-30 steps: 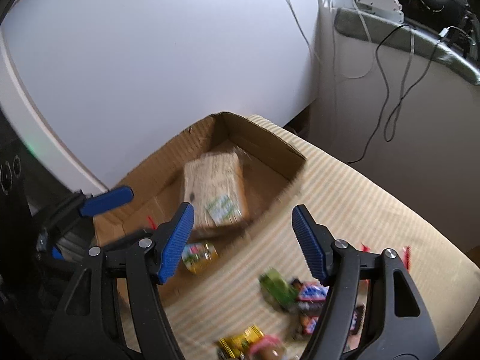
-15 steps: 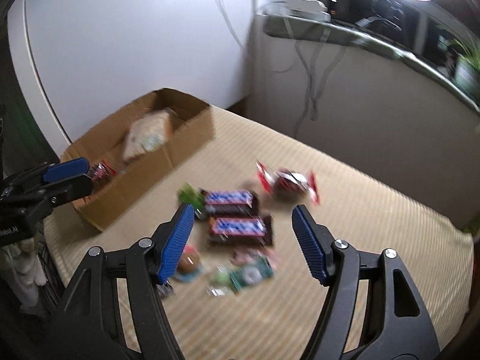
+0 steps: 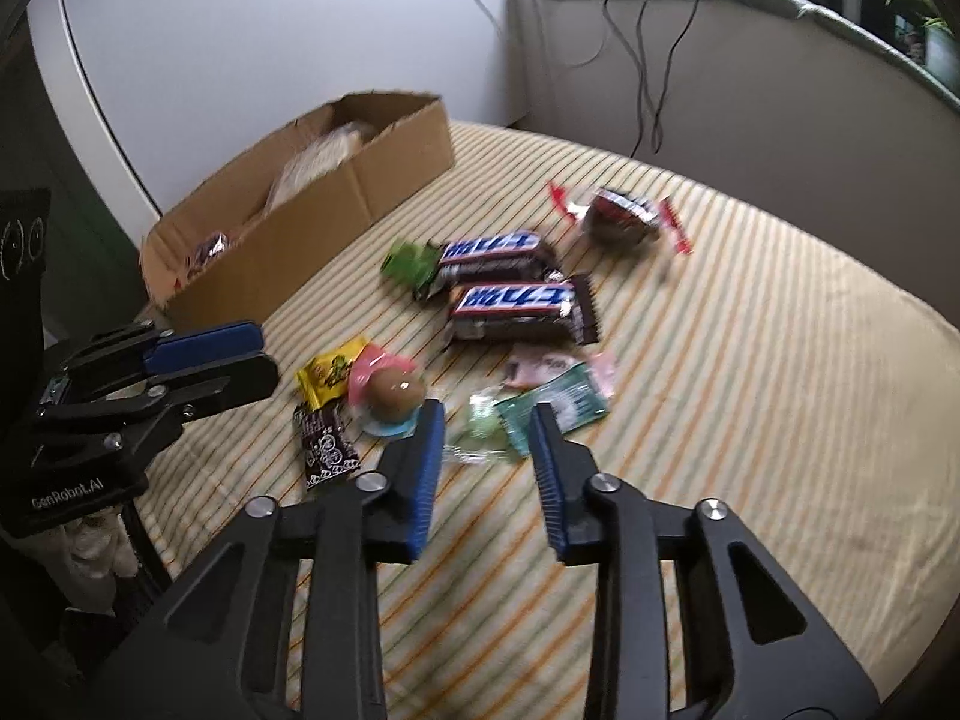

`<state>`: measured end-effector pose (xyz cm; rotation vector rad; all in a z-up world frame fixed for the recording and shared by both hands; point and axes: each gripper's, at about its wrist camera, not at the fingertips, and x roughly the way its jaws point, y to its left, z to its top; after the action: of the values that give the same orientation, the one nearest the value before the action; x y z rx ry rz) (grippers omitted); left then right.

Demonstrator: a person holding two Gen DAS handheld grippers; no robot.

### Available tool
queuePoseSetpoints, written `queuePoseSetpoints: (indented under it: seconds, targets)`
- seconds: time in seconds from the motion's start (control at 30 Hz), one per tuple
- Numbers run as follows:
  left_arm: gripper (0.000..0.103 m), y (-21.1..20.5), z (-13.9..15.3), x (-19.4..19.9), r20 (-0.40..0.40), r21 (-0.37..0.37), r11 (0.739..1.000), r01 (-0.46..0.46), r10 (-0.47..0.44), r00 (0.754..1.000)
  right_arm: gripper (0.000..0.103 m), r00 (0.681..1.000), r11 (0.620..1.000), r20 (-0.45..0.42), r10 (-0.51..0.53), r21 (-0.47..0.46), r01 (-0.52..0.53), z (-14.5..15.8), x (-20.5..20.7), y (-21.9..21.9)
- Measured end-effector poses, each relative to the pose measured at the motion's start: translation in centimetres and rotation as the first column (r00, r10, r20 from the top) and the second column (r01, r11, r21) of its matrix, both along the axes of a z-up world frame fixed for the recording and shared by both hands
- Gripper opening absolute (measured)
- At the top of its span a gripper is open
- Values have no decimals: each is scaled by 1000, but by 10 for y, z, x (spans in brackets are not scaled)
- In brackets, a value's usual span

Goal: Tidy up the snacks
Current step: 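Grasp yellow candy packet with left tool while right tool grasps small candy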

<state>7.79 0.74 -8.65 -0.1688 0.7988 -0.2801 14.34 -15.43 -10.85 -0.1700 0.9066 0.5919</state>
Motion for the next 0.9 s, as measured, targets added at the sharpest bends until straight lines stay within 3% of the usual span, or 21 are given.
queuePoseSetpoints:
  seconds: [0.37,0.57,0.77,0.9]
  targets:
    - [27,-5,-22,15,-41,86,996,5,-2,999,28,1000,1000,-31,-1,-19,1,-23,13,14]
    - [27,3,-35,19,-77,62,998,-9,14,997,28,1000,999,-9,11,-49,-11,-22,11,17]
    - [25,-1,-36,18,-61,97,995,0,6,998,28,999,990,39,31,-137,-25,-24,7,30]
    - [24,-1,-35,17,-54,99,995,-4,9,998,21,998,988,49,42,-148,-34,-25,3,34]
